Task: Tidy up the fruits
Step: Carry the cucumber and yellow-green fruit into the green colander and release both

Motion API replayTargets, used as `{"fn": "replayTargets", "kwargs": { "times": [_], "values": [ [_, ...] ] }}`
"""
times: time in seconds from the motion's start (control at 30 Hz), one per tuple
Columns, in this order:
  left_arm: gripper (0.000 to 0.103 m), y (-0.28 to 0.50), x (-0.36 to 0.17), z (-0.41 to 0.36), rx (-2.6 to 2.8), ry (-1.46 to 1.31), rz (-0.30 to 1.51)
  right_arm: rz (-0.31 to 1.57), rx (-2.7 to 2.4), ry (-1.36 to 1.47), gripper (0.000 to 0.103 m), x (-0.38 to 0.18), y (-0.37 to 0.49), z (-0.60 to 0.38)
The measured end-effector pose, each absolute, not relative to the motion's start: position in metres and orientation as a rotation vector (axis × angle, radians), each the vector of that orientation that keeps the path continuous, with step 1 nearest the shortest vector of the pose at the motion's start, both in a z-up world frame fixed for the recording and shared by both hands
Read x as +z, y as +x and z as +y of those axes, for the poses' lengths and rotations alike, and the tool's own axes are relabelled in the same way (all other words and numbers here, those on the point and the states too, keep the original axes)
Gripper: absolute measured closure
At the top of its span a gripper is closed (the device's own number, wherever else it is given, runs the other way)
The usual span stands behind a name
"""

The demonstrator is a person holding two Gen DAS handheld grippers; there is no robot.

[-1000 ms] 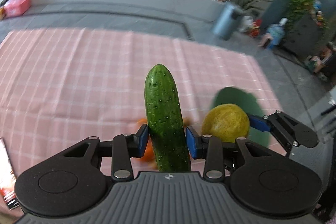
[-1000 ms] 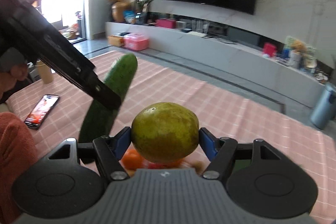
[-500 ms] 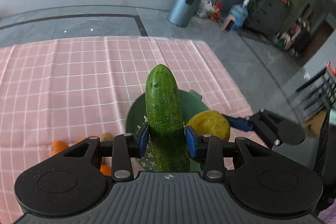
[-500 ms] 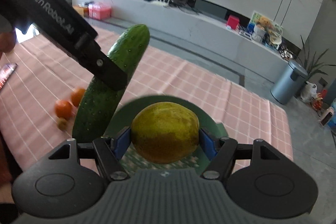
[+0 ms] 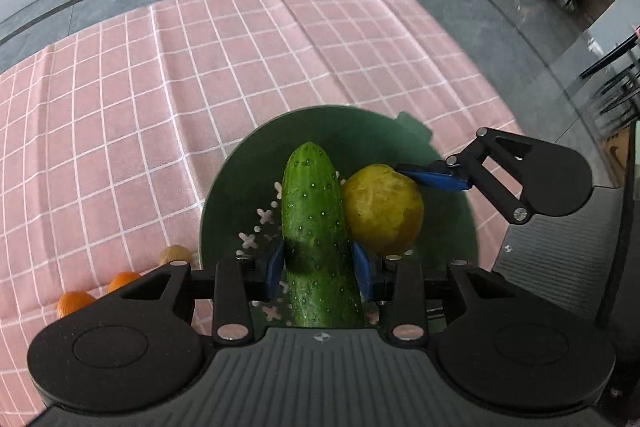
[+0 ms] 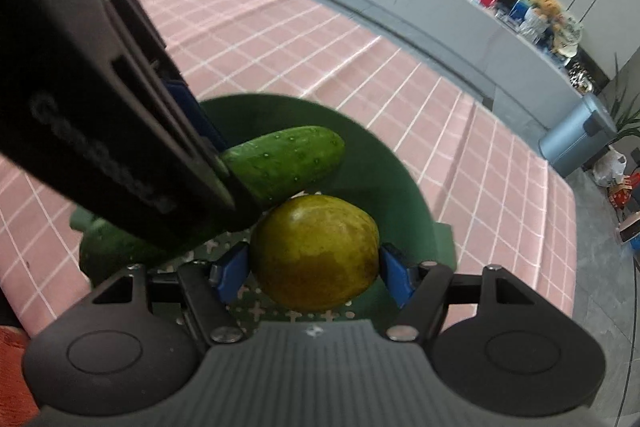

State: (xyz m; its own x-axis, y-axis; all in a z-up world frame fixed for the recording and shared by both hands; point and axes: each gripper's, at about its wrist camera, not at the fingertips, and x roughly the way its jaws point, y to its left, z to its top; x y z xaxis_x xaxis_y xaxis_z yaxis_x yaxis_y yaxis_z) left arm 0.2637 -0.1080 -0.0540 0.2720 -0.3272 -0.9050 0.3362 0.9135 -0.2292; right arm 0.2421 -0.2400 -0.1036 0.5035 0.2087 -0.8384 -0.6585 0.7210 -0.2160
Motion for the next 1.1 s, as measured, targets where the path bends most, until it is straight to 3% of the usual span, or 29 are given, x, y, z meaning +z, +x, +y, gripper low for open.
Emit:
{"fn": "replayTargets", "kwargs": {
  "times": [0.37,0.43,0.6,0.7,0.87,1.1],
  "values": [
    [0.062,0.276,-0.091,-0.119,-0.437,0.047,1.276,0.959,0.572,-0.575,0.037,-0.121,0.266,-0.239],
    [0.066,0.275,-0.09,-0.119,-0.437,0.056,1.266,0.969,0.573,-0.578,0.037,-0.125,0.268,-0.238],
    [0.066,0.277,-0.083,-0.114,-0.426,0.043,1.242,0.957,0.564,-0.588,0.035,-0.124,0.272,-0.237],
    [0.065,0.275,-0.081,-0.111,-0.415,0.029,1.236,0.941,0.553,-0.577,0.028,-0.116,0.277,-0.237],
    [0.058,0.256,-0.06,-0.105,-0.433,0.031,1.145,0.908,0.504,-0.615,0.025,-0.107,0.275,-0.234],
    [0.057,0.218,-0.024,-0.092,-0.412,0.073,1.001,0.842,0.376,-0.425,0.02,-0.077,0.252,-0.24]
  ]
}}
